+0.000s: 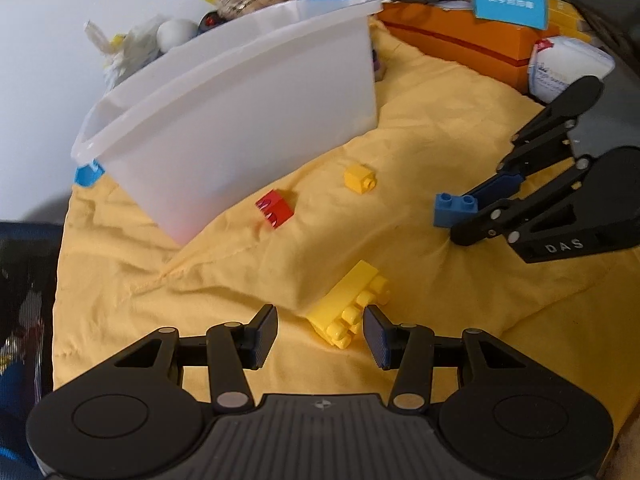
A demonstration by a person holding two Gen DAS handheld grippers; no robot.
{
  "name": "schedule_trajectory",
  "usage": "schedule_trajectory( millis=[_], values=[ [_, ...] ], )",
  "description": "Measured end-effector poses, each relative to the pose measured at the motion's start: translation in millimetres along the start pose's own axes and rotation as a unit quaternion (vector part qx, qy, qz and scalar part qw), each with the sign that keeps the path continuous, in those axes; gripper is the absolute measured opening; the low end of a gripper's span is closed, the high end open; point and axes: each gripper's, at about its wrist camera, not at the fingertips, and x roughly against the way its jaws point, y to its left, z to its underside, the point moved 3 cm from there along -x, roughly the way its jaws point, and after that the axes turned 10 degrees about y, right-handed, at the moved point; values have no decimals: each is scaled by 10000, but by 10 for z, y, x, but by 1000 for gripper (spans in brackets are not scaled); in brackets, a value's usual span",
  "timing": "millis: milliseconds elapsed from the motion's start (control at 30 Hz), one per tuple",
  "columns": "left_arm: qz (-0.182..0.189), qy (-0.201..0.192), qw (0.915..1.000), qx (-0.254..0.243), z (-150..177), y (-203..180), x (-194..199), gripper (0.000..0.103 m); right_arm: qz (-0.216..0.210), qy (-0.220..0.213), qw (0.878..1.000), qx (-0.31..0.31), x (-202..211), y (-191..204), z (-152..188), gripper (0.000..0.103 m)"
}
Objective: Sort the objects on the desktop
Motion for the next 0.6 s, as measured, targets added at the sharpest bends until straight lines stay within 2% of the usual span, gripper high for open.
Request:
schedule_trajectory(
  millis=[200,233,267,300,433,533,600],
  values=[
    [163,222,9988,-405,23,-18,-125,51,38,-15,10000,-36,0,9,5,23],
    [285,252,9985,-389,19,-5,-134,44,49,-12,10000,-32,0,14,1,23],
    [466,244,9982,-302,12,17,-132,33,55,-10,10000,-36,2,15,-1,24],
    [630,278,9975,-169,3,40,-131,32,61,-10,10000,-38,0,14,-3,24],
    [840,380,9944,513,1,62,-56,31,87,-19,10000,-39,4,16,2,24],
    [1224,627,9815,1330,50,37,-27,31,106,-22,9999,-39,8,25,7,24],
    [1403,748,9754,1527,86,-34,-46,32,116,-24,9999,-27,9,26,6,24]
  ],
)
